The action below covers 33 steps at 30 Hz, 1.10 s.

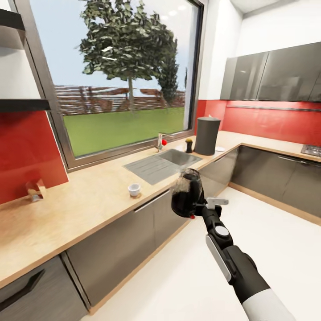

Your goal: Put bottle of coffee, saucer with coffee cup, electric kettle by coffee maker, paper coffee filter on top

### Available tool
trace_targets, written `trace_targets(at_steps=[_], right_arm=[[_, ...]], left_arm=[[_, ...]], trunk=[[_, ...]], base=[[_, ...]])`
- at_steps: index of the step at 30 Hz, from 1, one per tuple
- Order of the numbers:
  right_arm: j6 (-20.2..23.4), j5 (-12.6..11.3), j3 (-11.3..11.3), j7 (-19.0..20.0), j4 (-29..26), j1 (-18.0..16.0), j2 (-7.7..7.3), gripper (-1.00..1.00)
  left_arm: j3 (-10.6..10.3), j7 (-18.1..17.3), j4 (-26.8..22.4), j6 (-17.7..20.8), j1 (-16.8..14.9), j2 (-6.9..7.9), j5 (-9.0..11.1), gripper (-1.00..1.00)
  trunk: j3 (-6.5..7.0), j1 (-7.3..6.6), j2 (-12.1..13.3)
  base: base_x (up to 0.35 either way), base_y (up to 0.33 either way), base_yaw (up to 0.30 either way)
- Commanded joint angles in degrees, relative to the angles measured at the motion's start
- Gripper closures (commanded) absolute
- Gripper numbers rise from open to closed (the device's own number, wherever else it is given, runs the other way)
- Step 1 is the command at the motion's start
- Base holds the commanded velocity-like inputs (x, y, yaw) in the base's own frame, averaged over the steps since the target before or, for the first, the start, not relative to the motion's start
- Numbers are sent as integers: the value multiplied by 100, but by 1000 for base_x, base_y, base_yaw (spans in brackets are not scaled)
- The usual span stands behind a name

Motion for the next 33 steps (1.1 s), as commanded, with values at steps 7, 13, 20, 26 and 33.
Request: trace_targets(at_steps=[7, 13, 20, 26, 33], right_arm=[[20, 3, -293, -44, 54, -8, -9, 100], [20, 19, -364, -32, 62, -8, -75, 100], [12, 19, -375, -34, 7, -8, -129, 100], [15, 18, -377, -41, -5, -8, -129, 100], [4, 15, -389, -43, -4, -8, -130, 100]], left_arm=[[-33, -42, 15, -21, -6, -2, 60, -100], [-33, -42, 15, -21, -6, -2, 60, -100], [-33, -42, 15, -21, -6, -2, 60, -100], [-41, -42, 15, -21, -6, -43, 52, -100], [-41, -42, 15, -21, -6, -46, 51, -100]], trunk=[[-49, 4, -8], [-60, 4, -8], [-60, 4, -8], [-60, 4, -8], [-60, 4, -8]], base=[[233, -196, -238], [235, -196, -73], [240, -196, -3], [242, -196, 0], [243, -196, 0]])
